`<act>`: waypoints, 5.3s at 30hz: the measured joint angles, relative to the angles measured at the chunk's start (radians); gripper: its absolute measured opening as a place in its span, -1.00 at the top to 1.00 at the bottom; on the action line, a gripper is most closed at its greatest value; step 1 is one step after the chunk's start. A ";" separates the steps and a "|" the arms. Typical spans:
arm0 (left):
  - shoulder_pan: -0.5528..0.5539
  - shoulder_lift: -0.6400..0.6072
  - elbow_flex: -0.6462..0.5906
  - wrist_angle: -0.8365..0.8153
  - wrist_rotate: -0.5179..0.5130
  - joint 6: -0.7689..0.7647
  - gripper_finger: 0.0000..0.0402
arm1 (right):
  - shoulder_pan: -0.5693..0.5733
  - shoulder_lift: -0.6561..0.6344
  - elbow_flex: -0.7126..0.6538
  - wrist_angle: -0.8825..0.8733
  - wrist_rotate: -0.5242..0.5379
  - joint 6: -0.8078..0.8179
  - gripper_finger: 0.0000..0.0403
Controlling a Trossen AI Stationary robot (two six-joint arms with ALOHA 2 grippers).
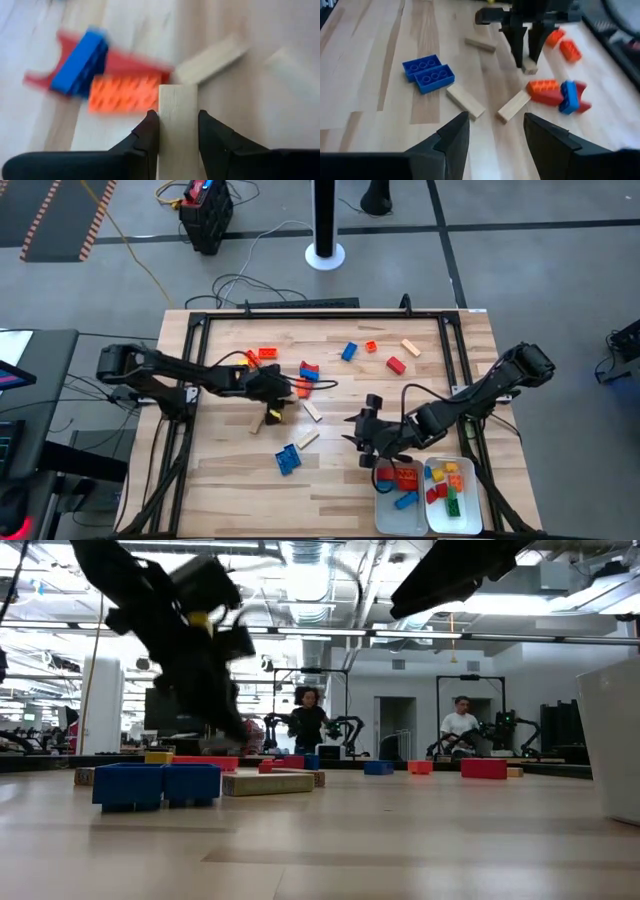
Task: Sort blocks by size
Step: Put the large light brown wooden block into the gray bin
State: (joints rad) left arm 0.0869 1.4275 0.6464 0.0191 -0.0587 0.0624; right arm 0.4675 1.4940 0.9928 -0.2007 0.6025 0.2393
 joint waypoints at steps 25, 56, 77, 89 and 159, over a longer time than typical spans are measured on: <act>-0.196 -0.043 0.002 0.318 0.290 -0.479 0.52 | 0.007 0.287 0.151 0.387 0.079 -0.875 -0.05; -0.254 -0.043 0.002 0.469 0.261 -0.528 0.46 | -0.105 0.293 0.149 0.450 -0.192 -0.834 0.43; -0.214 -0.080 0.002 0.298 0.214 -0.404 -0.27 | 0.173 0.036 0.268 -0.525 -0.270 0.127 0.58; -0.222 -0.080 0.002 0.300 0.215 -0.384 -0.27 | 0.401 -0.034 0.156 -0.727 -0.259 0.810 0.22; -0.456 -0.072 0.016 -0.746 -0.249 -0.213 -0.24 | 0.087 -0.066 0.141 -0.510 0.160 0.365 0.17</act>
State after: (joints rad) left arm -0.3691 1.3552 0.6621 -0.7269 -0.3075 -0.1505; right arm 0.5541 1.4284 1.1336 -0.7107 0.7622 0.6042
